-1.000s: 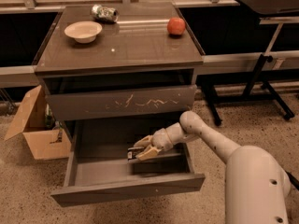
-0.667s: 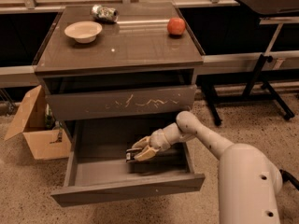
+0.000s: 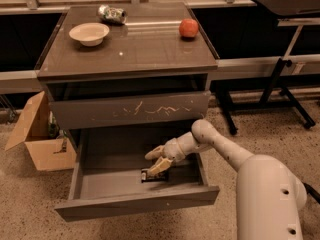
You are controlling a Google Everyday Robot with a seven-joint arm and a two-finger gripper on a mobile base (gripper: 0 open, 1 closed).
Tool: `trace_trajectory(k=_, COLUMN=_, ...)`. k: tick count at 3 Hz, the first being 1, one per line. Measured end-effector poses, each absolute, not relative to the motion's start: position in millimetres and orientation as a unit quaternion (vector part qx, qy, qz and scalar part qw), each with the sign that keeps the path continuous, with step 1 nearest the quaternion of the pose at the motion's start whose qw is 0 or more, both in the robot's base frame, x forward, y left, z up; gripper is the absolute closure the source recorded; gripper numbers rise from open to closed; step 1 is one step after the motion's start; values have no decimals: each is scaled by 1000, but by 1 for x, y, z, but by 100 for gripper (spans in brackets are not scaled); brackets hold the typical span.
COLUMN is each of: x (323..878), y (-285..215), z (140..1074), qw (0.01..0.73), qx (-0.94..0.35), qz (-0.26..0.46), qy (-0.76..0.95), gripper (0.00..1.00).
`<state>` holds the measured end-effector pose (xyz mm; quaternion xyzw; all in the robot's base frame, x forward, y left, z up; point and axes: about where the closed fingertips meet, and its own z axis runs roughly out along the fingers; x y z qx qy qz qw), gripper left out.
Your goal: Place rxbar chocolate into middle drawer
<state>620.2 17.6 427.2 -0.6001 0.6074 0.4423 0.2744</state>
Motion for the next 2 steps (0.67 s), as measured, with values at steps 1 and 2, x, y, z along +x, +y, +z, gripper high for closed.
trace_trajectory(k=1, x=618, y=0, z=432, qw=287, qx=-586, qz=431, qy=623, gripper=0)
trace_trajectory(k=2, x=610, y=-32, z=455, qw=328, qx=-566, qz=421, qy=629, gripper=0)
